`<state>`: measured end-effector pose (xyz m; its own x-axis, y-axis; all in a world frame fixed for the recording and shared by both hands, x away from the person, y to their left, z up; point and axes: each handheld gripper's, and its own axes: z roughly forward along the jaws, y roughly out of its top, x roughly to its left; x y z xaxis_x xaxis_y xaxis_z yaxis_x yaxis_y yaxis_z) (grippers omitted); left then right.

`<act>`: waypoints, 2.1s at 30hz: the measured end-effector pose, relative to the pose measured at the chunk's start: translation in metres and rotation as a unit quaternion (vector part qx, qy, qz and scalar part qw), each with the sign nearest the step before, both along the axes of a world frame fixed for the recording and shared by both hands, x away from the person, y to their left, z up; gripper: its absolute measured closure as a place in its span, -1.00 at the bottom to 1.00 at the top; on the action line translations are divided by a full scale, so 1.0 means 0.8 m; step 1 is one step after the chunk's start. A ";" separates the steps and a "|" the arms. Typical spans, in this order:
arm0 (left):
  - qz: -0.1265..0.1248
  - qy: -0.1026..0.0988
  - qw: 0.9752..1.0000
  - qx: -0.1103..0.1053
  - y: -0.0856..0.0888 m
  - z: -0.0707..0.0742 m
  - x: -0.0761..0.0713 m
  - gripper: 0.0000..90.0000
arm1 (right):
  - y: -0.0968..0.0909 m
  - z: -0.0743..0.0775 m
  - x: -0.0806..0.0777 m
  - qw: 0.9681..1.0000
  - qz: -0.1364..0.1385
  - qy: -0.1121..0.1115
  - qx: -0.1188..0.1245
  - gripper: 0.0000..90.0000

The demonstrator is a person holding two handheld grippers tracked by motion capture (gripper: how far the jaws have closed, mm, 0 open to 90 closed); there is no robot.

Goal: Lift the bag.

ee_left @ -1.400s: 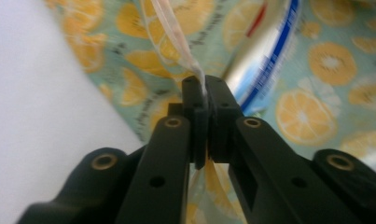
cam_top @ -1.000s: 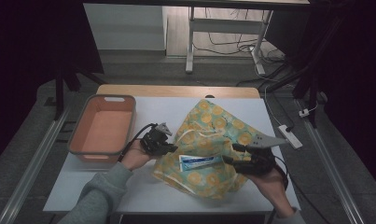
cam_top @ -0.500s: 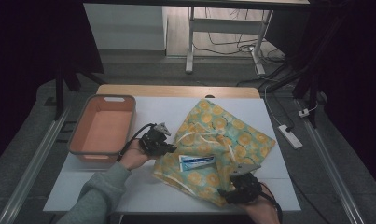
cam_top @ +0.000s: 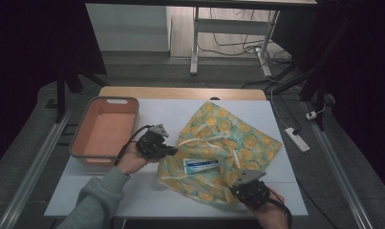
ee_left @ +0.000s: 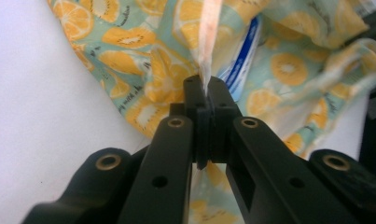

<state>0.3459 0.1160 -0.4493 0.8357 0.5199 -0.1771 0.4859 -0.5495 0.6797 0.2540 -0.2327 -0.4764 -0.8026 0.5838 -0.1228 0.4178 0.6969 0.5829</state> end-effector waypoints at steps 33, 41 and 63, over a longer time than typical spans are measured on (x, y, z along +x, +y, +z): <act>0.077 -0.123 0.974 -0.173 0.082 0.115 -0.029 0.98 | -0.046 0.213 0.126 0.952 -0.070 -0.194 0.225 0.98; 0.086 -0.043 0.992 -0.084 0.047 0.040 0.015 0.96 | -0.044 0.083 0.173 0.977 -0.087 -0.064 0.185 0.98; 0.158 -0.085 0.983 -0.028 0.101 0.011 -0.067 -0.46 | -0.097 0.057 0.101 0.971 -0.034 -0.081 0.222 -0.02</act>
<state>0.2922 0.1967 -0.4405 0.6534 0.7523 -0.0837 0.5032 -0.3491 0.7906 0.3346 -0.3103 -0.4304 -0.7514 0.6591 0.0320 0.3314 0.3350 0.8820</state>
